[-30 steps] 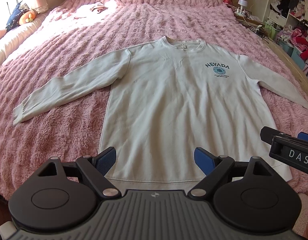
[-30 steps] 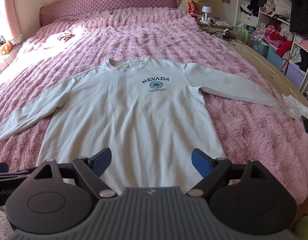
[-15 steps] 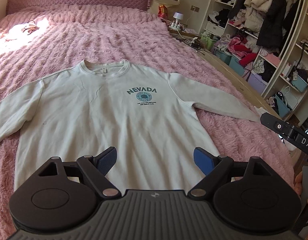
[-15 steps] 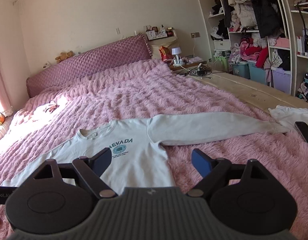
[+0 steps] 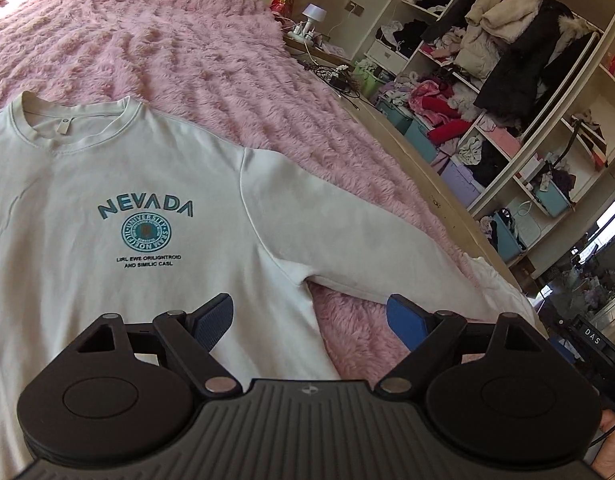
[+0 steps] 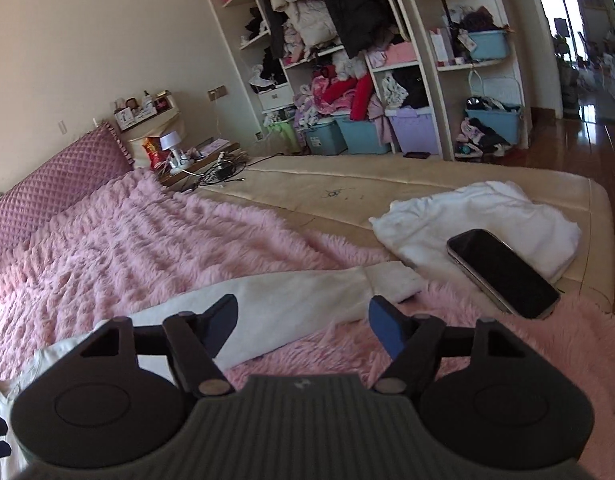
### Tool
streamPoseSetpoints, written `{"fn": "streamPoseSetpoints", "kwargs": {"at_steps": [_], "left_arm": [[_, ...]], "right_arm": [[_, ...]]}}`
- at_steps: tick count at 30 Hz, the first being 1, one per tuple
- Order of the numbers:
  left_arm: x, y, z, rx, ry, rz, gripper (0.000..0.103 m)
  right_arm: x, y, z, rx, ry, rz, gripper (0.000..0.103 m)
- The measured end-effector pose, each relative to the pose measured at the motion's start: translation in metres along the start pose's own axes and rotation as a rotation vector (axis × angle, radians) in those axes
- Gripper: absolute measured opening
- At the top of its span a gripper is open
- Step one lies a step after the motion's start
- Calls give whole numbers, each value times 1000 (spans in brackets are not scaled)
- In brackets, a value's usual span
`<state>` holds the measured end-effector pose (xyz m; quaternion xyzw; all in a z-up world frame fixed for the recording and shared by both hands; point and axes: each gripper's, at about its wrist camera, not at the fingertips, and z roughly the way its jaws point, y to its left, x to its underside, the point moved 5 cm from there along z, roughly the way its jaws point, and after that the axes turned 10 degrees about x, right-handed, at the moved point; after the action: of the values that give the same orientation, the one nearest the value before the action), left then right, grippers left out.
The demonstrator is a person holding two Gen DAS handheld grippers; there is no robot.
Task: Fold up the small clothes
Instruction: 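Move the right gripper to the sleeve cuff and close on it, then lift the sleeve with the right gripper and lay it across the sweatshirt body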
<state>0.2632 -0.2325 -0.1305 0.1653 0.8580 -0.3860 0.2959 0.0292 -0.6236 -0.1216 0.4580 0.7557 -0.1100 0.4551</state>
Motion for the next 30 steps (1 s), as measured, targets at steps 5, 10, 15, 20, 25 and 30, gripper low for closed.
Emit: {"fn": "streamPoseSetpoints", "kwargs": {"at_steps": [5,10,15,20,25,30], "left_arm": [[-9,0,51,17,21,30,101],[-7,-2,88,24,65,21,101],[2,-3,110,20,102,23,101],[11,-1,119,2,125,34,101],[16,0,123,-7,141,61,103],[11,-1,123,8,148,55,103]], "right_arm": [[-1,-35,68,82,79,133,64],[8,-56,119,61,190,314,63],[13,-63,148,59,203,435,63],[10,-61,169,52,232,460,1],[0,-57,156,24,185,476,1],[-28,-31,130,-51,124,436,1]]}}
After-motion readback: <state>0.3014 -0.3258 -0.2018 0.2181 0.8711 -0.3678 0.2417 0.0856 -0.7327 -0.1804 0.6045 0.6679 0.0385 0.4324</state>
